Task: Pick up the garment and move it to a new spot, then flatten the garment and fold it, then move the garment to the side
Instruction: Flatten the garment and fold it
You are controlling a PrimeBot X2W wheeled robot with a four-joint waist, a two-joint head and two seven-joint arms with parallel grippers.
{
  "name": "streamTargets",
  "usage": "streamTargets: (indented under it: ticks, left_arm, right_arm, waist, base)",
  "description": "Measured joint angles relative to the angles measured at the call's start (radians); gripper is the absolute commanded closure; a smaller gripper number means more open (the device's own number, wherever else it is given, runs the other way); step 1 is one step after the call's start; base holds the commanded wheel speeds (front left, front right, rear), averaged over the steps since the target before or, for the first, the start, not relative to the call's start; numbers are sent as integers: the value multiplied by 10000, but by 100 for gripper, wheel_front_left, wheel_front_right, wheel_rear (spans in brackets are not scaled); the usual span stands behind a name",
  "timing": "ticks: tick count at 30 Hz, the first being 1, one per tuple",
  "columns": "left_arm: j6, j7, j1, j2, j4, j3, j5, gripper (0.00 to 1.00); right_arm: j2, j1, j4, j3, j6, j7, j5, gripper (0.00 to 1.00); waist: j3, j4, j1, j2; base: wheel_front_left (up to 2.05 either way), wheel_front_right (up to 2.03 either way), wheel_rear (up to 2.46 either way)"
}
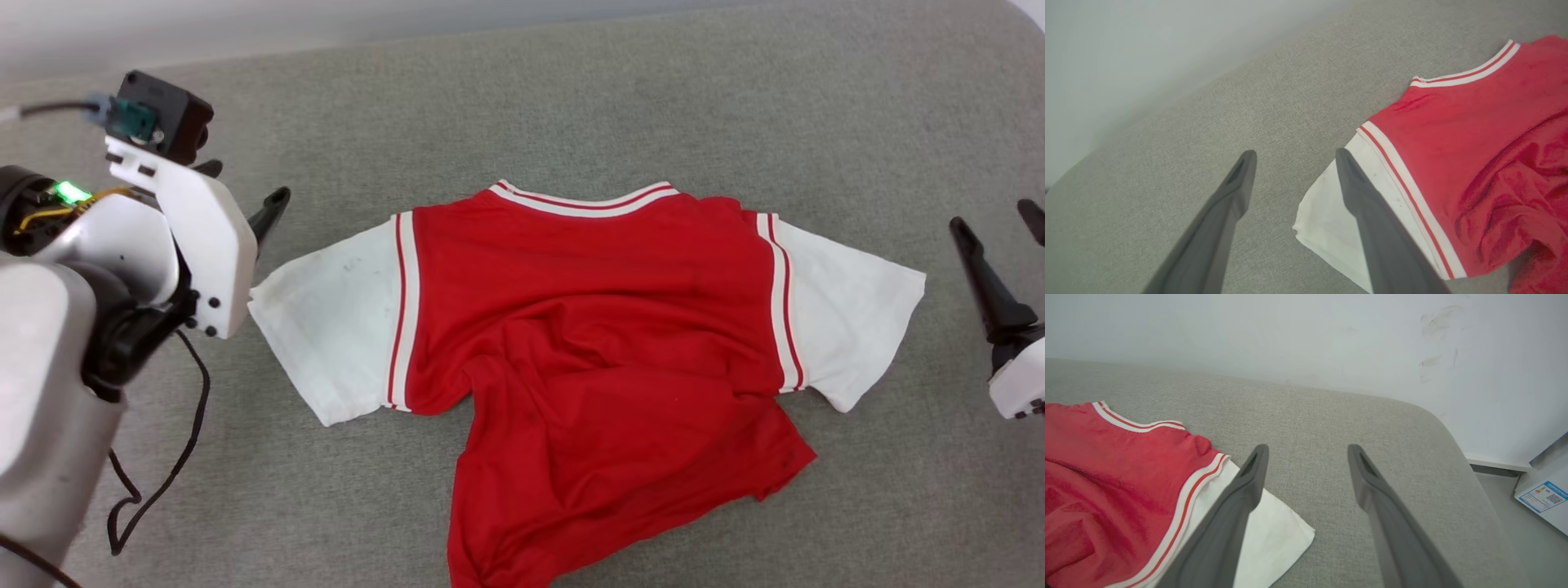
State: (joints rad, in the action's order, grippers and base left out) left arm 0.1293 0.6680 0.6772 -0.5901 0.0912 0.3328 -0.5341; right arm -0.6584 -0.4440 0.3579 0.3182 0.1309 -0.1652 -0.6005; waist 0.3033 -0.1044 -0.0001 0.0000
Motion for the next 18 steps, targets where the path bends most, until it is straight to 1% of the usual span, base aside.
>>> streamTargets:
  ticks: [4,7,11,13,18]
  left_arm:
    - [0,1620,583,-679,244,711,-965,0]
    - [0,2744,918,-897,619,1066,-1760,0]
    - [0,3927,1237,-1072,1227,1486,-2253,0]
    - [0,4192,1360,-1223,1406,1795,-2167,0]
    - [0,4403,1521,-1206,1908,2228,-2270,0]
  right_arm:
    - [385,368,-646,-556,0,439,479,0]
    - [656,514,-1120,-851,2,717,765,0]
    - [890,584,-1592,-1095,0,1030,947,0]
    - [991,592,-1755,-1147,2,1124,1024,0]
    - [1164,587,-1960,-1174,0,1239,1127,0]
  waist:
    - [260,-134,0,0]
    - [479,-232,0,0]
    - [797,-375,1,0]
    - [951,-457,0,0]
    - [1272,-645,0,0]
  base:
    - [0,0,0]
    - [0,0,0]
    - [0,0,0]
    - [0,0,0]
    - [0,0,0]
